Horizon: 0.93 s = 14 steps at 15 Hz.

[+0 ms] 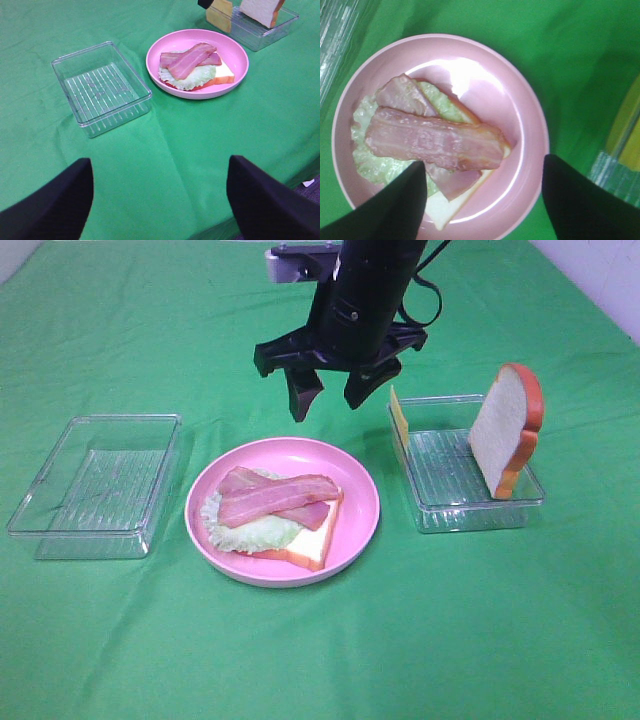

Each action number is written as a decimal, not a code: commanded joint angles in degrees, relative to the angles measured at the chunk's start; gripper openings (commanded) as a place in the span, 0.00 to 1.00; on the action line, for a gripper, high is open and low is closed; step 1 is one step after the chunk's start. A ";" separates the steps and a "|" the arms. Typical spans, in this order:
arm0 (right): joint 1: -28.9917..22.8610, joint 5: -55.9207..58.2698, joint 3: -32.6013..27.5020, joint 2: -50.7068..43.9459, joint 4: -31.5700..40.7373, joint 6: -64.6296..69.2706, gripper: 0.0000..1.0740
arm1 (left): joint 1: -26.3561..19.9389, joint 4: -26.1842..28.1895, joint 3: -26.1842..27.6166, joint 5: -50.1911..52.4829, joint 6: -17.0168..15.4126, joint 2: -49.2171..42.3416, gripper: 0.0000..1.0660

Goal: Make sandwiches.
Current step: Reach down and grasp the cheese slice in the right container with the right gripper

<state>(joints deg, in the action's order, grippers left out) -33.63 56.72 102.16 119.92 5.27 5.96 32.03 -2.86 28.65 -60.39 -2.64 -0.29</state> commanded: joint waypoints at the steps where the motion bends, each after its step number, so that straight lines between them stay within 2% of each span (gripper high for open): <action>1: 2.18 4.30 3.55 -0.80 -1.66 1.26 0.59 | 0.11 -0.06 -0.11 0.57 0.11 -1.20 0.67; 6: 9.34 6.02 4.47 0.40 0.17 1.38 0.57 | 0.11 -0.06 -0.11 0.57 0.11 -1.20 0.67; 9: 9.91 5.73 6.07 2.98 0.17 1.03 0.57 | 0.11 -0.06 -0.11 0.57 0.11 -1.20 0.67; 14: 10.03 7.10 12.95 10.94 -1.15 1.32 0.54 | 0.11 -0.06 -0.11 0.57 0.11 -1.20 0.67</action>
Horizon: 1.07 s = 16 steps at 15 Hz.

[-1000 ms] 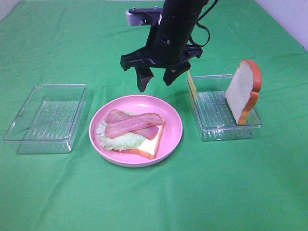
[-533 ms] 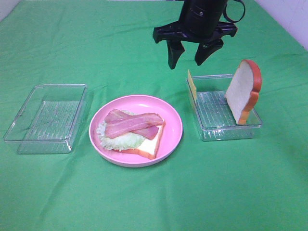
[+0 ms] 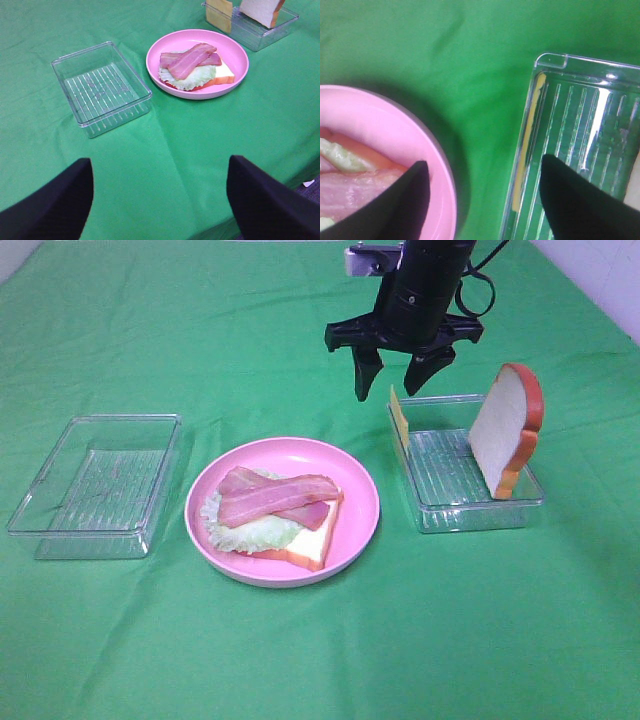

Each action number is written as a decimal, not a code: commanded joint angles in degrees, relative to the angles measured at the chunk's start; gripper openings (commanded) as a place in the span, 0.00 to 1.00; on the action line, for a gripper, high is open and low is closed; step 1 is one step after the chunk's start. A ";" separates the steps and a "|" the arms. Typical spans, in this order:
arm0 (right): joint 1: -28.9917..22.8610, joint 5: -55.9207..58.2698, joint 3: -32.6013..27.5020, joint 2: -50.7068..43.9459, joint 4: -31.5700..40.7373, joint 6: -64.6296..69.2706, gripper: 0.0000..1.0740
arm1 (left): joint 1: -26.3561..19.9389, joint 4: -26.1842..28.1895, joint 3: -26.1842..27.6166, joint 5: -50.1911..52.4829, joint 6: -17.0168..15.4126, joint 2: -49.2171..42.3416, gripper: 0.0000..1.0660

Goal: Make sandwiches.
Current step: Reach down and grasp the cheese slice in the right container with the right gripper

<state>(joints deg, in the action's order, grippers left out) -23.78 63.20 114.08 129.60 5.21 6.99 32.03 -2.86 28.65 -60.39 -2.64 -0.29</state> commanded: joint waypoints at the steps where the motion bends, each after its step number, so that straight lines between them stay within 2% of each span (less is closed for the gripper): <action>1: 0.17 0.52 1.03 2.06 -1.20 0.46 0.53 | 0.11 -0.06 -0.11 0.57 0.11 -1.20 0.67; 4: 0.17 0.69 1.03 3.38 -1.55 0.46 0.50 | 0.11 -0.06 -0.11 0.57 0.11 -1.20 0.67; 7: 0.17 1.55 1.03 4.35 -2.92 0.46 0.42 | 0.11 -0.06 -0.11 0.57 0.11 -1.20 0.67; 10: 0.17 1.78 1.03 4.35 -3.15 0.46 0.23 | 0.11 -0.06 -0.11 0.57 0.11 -1.20 0.67; 14: 0.17 2.92 1.03 4.35 -5.21 0.46 0.04 | 0.11 -0.06 -0.11 0.57 0.11 -1.20 0.67; 15: 0.17 3.21 1.03 4.35 -5.73 0.46 0.00 | 0.11 -0.06 -0.11 0.57 0.11 -1.20 0.67; 16: 0.17 3.44 1.03 4.24 -6.25 0.46 0.00 | 0.11 -0.06 -0.11 0.57 0.11 -1.20 0.67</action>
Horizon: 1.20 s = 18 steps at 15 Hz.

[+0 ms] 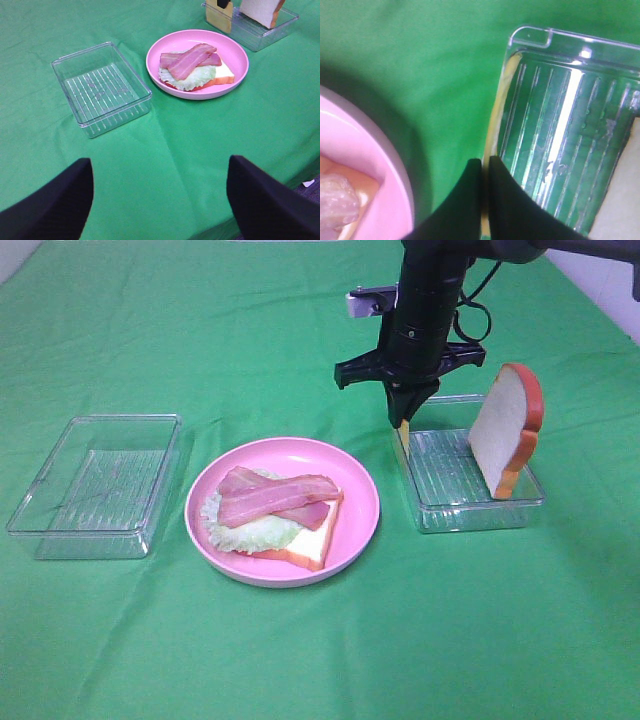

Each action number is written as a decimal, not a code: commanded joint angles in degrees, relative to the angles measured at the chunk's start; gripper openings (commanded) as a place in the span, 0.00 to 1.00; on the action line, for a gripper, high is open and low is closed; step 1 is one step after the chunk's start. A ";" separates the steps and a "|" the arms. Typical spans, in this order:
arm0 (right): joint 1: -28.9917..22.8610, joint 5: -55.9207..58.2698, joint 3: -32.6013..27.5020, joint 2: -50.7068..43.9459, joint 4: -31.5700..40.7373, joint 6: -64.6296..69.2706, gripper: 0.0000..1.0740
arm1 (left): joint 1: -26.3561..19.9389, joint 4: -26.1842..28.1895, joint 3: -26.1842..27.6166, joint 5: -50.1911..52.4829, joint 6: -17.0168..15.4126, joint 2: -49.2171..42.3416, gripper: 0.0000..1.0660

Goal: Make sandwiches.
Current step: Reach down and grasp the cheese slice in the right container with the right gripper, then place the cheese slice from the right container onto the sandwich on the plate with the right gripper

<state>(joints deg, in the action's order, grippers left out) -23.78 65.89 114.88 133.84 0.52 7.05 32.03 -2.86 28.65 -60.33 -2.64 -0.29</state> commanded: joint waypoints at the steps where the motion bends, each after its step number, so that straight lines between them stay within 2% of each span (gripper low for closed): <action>1: 0.17 0.86 0.23 -0.11 -1.60 0.40 0.00 | 0.11 -0.06 -0.11 0.52 0.11 -1.20 0.67; 7: 0.17 1.43 0.23 -4.58 -1.09 0.11 0.00 | 0.11 -0.06 -0.11 0.52 0.11 -1.20 0.67; 9: 0.17 1.78 0.23 -7.68 1.78 -1.66 0.00 | 0.11 -0.06 -0.11 0.52 0.11 -1.20 0.67; 10: 0.17 2.46 0.23 -9.00 4.53 -3.90 0.00 | 0.11 -0.06 -0.11 0.52 0.11 -1.20 0.67; 11: 0.17 4.13 0.17 -10.71 12.15 -9.17 0.00 | 0.11 -0.06 -0.11 0.52 0.11 -1.20 0.67; 15: -0.06 5.67 -0.34 -9.05 20.23 -11.06 0.00 | 0.11 -0.06 -0.11 0.52 0.11 -1.20 0.67; 18: -0.06 5.73 -3.72 -8.94 32.20 -17.82 0.00 | 0.11 -0.06 -0.11 0.52 0.11 -1.20 0.67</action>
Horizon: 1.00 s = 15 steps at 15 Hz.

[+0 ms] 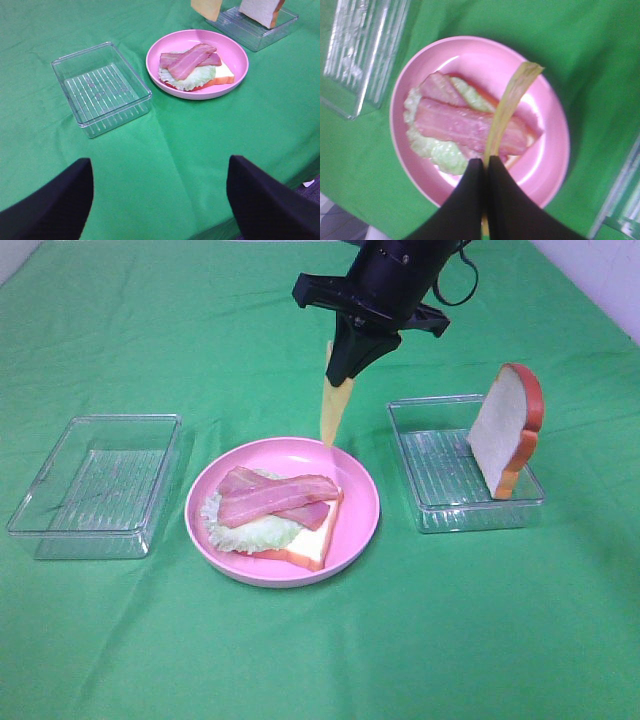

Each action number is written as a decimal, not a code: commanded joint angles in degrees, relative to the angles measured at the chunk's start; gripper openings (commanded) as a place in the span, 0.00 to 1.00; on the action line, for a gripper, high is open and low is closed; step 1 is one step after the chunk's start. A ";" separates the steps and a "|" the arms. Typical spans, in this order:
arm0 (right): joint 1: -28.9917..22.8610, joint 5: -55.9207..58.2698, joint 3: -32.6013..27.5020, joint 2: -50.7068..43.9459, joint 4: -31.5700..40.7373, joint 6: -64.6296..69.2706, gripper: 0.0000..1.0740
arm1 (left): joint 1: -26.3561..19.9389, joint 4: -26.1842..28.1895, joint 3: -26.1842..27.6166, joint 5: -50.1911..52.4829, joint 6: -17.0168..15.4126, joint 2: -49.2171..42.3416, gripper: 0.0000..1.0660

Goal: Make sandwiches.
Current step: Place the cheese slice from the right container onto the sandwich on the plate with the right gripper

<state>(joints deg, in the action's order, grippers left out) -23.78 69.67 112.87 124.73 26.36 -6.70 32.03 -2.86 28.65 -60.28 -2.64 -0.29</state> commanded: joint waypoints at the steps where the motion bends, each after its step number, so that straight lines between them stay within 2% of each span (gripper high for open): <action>1: -0.06 1.95 -2.58 0.17 8.25 -5.44 0.00 | 0.11 -0.06 -0.11 0.46 0.11 -1.20 0.67; 3: -0.06 1.32 -7.45 0.17 20.63 -13.46 0.00 | 0.11 -0.06 -0.11 0.46 0.11 -1.20 0.67; 6: -0.23 0.23 -10.49 0.17 25.95 -16.39 0.00 | 0.11 -0.06 -0.11 0.46 0.11 -1.20 0.67; 12: -6.88 -7.28 -11.34 3.27 23.38 -16.27 0.00 | 0.11 -0.06 -0.11 0.46 0.11 -1.20 0.67; 14: -7.28 -8.94 -11.34 4.64 19.60 -13.58 0.00 | 0.11 -0.06 -0.11 0.46 0.11 -1.20 0.67; 15: -7.28 -10.31 -11.34 5.04 15.01 -10.94 0.00 | 0.11 -0.06 -0.11 0.46 0.11 -1.20 0.67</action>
<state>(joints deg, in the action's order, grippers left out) -31.11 59.93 101.87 129.49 42.51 -18.39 32.03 -2.86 28.65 -60.28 -2.64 -0.29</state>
